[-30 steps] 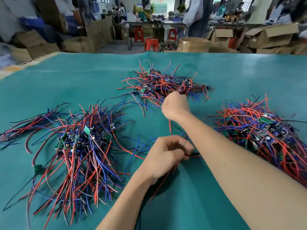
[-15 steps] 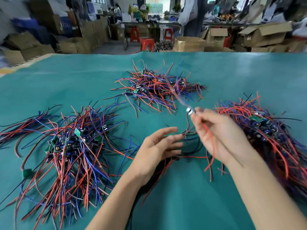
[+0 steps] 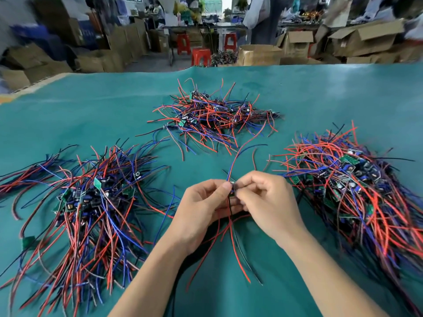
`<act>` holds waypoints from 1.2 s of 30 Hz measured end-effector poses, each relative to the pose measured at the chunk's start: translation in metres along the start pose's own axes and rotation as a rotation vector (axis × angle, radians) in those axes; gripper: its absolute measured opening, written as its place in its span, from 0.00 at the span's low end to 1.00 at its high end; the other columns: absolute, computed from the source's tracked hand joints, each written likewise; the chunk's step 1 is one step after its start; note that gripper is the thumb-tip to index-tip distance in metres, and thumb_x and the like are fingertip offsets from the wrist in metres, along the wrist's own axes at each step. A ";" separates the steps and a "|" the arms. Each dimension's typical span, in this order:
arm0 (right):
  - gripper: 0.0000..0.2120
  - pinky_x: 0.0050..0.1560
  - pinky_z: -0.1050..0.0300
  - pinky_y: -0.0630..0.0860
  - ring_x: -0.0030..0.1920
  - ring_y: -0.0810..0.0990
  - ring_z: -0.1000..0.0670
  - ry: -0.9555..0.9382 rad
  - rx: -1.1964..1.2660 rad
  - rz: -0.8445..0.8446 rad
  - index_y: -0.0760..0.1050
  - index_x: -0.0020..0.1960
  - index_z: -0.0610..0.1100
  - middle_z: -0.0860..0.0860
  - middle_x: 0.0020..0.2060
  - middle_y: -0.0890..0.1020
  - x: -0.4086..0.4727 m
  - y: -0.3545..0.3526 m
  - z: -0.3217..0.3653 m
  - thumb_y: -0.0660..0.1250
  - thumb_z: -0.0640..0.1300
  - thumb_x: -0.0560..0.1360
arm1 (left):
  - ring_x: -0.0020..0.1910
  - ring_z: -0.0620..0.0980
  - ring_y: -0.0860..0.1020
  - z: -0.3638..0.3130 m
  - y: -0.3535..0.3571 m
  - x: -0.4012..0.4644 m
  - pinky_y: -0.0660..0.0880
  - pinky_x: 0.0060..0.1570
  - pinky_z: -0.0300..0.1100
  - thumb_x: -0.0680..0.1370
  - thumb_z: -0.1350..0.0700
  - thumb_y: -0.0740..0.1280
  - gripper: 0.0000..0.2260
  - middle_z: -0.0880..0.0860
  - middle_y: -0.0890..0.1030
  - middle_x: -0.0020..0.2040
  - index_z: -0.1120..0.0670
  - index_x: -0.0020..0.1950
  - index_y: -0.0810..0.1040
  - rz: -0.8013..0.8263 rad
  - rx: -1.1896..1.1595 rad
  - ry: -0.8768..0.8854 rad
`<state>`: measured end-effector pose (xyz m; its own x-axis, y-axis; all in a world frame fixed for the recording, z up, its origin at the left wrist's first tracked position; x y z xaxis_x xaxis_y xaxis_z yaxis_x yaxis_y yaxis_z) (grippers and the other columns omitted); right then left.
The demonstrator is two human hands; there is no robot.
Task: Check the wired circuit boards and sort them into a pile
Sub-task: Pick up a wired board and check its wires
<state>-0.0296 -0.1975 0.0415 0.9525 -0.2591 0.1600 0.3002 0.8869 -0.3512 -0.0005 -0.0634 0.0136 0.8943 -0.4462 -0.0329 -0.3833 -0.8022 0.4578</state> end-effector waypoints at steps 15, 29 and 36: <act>0.05 0.29 0.61 0.66 0.29 0.75 0.51 0.280 0.471 0.171 0.82 0.45 0.38 0.45 0.29 0.78 0.004 0.008 -0.019 0.71 0.40 0.77 | 0.24 0.45 0.71 -0.004 0.001 -0.003 0.61 0.20 0.33 0.75 0.54 0.73 0.08 0.58 0.82 0.36 0.58 0.40 0.83 0.087 0.258 0.005; 0.04 0.50 0.41 0.78 0.40 0.83 0.40 -0.120 -0.184 -0.368 0.80 0.44 0.42 0.48 0.42 0.83 0.020 -0.026 -0.017 0.71 0.41 0.77 | 0.22 0.46 0.64 -0.005 0.006 -0.008 0.58 0.22 0.34 0.70 0.50 0.70 0.10 0.57 0.81 0.32 0.56 0.37 0.83 0.211 0.479 -0.053; 0.06 0.29 0.55 0.75 0.25 0.81 0.49 -0.013 0.086 -0.428 0.75 0.45 0.44 0.48 0.35 0.84 0.024 -0.037 -0.026 0.67 0.37 0.80 | 0.22 0.45 0.58 -0.002 0.008 -0.008 0.56 0.22 0.34 0.67 0.49 0.69 0.10 0.56 0.78 0.29 0.55 0.35 0.82 0.265 0.444 -0.063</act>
<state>-0.0163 -0.2469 0.0342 0.7425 -0.6057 0.2859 0.6617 0.7296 -0.1728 -0.0100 -0.0654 0.0196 0.7429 -0.6688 -0.0264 -0.6679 -0.7433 0.0372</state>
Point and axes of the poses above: each hand's wrist, its own x-axis towards the middle knuckle, its own y-axis out of the palm, z = x × y, the point moved 5 cm from there along x, towards the middle knuckle
